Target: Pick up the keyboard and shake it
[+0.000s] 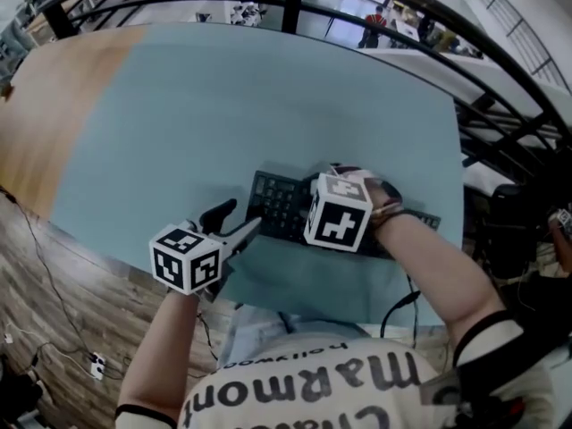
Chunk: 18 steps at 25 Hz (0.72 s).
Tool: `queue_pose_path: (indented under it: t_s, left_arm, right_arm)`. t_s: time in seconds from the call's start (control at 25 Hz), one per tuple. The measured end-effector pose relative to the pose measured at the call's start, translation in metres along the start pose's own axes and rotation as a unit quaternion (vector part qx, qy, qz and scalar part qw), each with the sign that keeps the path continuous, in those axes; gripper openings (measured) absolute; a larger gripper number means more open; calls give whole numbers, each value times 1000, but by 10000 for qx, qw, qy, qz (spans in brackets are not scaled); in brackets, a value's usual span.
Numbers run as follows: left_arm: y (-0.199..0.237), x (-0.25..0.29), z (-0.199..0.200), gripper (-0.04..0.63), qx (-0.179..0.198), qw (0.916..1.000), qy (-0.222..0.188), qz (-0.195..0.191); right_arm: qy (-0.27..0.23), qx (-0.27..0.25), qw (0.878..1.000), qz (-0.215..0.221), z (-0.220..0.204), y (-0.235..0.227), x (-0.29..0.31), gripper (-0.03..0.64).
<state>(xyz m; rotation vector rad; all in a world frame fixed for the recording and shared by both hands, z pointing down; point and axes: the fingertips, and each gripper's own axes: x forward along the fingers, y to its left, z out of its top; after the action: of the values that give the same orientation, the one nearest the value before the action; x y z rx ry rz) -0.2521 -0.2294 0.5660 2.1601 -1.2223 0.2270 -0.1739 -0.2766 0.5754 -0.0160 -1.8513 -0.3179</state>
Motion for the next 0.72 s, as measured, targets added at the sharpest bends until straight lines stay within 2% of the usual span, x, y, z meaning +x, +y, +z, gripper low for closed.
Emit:
queue_pose_path:
  t_s: [0.12, 0.28, 0.4, 0.56, 0.72]
  left_arm:
    - [0, 12, -7, 322, 322, 9980, 490, -230]
    - [-6, 26, -25, 331, 799, 9898, 1090, -448]
    - [-11, 33, -27, 333, 906, 9869, 1158, -657]
    - [-25, 36, -28, 329, 1020, 9807, 1206, -1149]
    - [-40, 39, -24, 319, 538, 9789, 987, -1709]
  right_arm:
    - [109, -175, 9996, -195, 1, 11, 0, 239]
    - [82, -539, 9973, -489, 14, 15, -8, 239]
    - [72, -639, 9959, -644, 16, 20, -12, 239]
    - [47, -700, 9938, -868, 19, 25, -16, 238]
    - [72, -718, 9920, -1039, 20, 29, -19, 236]
